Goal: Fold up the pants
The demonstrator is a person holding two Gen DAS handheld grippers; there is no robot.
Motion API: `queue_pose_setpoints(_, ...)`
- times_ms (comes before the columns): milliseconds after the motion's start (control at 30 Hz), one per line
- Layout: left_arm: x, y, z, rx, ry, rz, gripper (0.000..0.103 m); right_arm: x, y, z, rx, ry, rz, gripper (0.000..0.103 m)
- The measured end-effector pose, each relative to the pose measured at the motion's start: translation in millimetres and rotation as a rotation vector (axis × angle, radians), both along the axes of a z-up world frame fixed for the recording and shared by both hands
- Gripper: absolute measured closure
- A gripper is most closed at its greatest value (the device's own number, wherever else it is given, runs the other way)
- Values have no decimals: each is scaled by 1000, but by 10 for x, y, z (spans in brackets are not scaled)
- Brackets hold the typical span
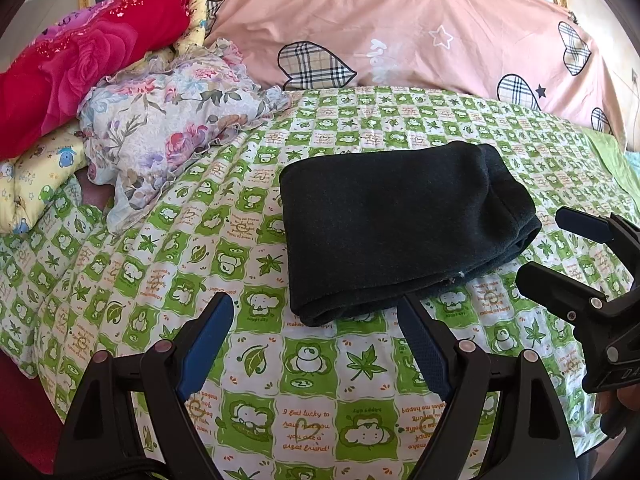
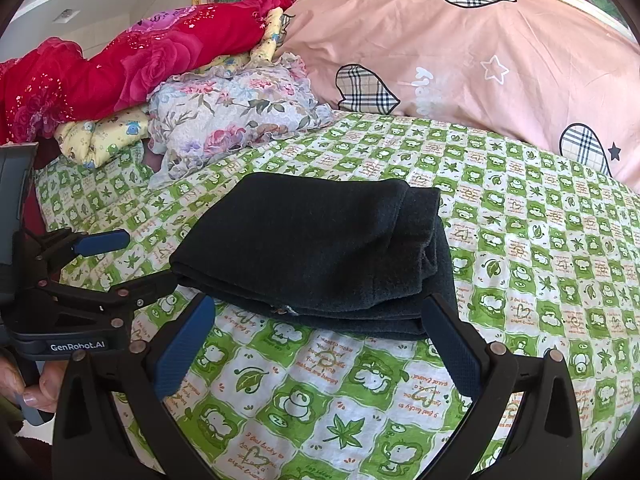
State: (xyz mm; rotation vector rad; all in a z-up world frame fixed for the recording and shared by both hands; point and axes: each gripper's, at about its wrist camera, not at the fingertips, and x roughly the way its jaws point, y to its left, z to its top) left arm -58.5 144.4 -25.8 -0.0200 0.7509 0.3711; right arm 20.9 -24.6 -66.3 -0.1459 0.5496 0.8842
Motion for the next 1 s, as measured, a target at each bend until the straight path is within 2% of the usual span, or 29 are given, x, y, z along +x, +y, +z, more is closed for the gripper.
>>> queue_pose_setpoints(1000,257,99,107,50,15,7,19,197,19,84,8,7,-21,0)
